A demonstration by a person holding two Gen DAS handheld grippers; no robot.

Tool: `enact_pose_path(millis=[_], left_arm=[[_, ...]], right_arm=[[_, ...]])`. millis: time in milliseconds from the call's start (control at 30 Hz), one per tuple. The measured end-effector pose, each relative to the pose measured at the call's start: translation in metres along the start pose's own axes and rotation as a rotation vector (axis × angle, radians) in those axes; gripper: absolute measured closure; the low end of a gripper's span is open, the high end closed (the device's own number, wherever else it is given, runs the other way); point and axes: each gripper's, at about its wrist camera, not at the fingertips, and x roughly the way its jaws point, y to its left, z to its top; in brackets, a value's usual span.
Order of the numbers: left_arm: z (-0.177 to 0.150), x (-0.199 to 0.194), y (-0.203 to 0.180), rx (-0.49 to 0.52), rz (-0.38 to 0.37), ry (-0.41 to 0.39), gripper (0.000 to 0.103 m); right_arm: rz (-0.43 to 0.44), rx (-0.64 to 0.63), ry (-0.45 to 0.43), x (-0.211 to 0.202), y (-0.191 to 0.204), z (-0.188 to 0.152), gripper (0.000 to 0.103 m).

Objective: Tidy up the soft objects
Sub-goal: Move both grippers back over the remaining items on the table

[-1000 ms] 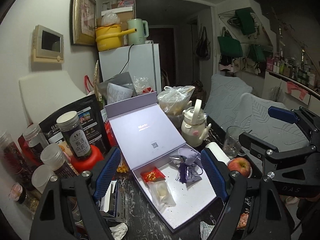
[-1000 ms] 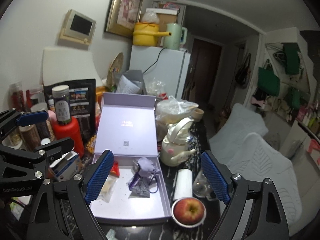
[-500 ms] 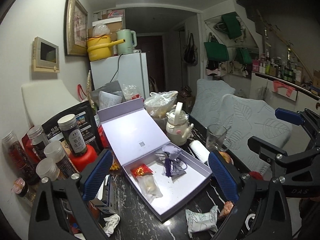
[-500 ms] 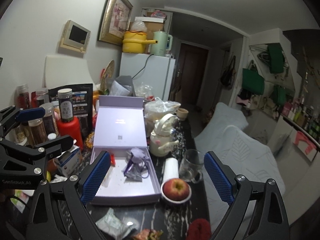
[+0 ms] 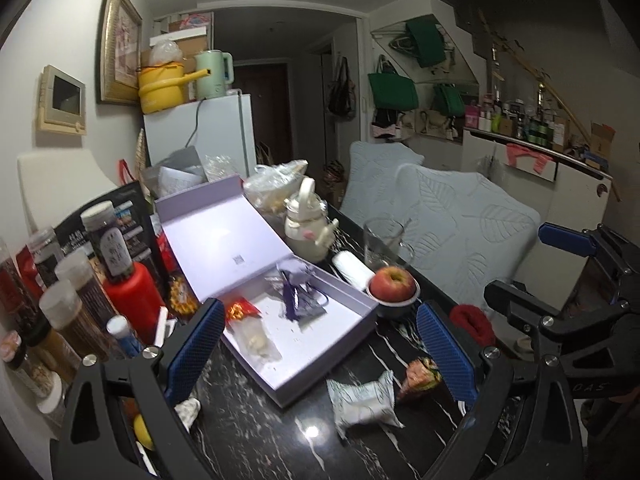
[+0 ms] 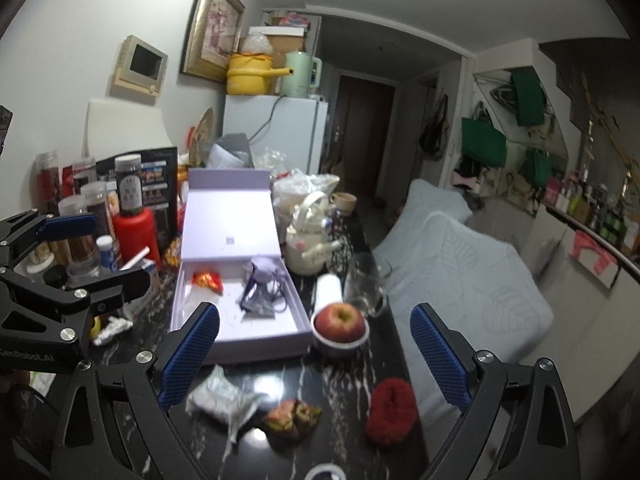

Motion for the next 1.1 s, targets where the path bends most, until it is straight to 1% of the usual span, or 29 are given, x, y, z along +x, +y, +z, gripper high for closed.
enact_pose_path(millis=[133,267,500,667,900,1033,1100], left_arm=[[-0.015,-0.002,-0.011,0.015,-0.009,0.012,0.005],[-0.030,0.003,-0.018,0.028,-0.018,0.048,0.005],[-0.058,0.020,-0.024,0.010,-0.080,0.134,0.005],[-0.077,0.035,-0.031,-0.001,-0.117,0.191,0.005],[-0.096,0.056,-0.039,-0.017,-0.168,0.252,0.005],[-0.103,0.067,-0.043,-0.026,-0.174,0.274,0.005],[-0.107,0.075,-0.044,-0.026,-0.151,0.284,0.005]], right_arm=[[-0.022,0.013,0.023,-0.003,-0.003,-0.018,0.005],[-0.026,0.046,0.061,-0.002,-0.008,-0.036,0.005],[-0.049,0.101,0.108,0.000,-0.019,-0.075,0.005],[-0.048,0.131,0.132,0.002,-0.024,-0.100,0.005],[-0.035,0.168,0.173,0.009,-0.031,-0.132,0.005],[-0.030,0.174,0.188,0.011,-0.035,-0.148,0.005],[-0.032,0.180,0.193,0.013,-0.038,-0.157,0.005]])
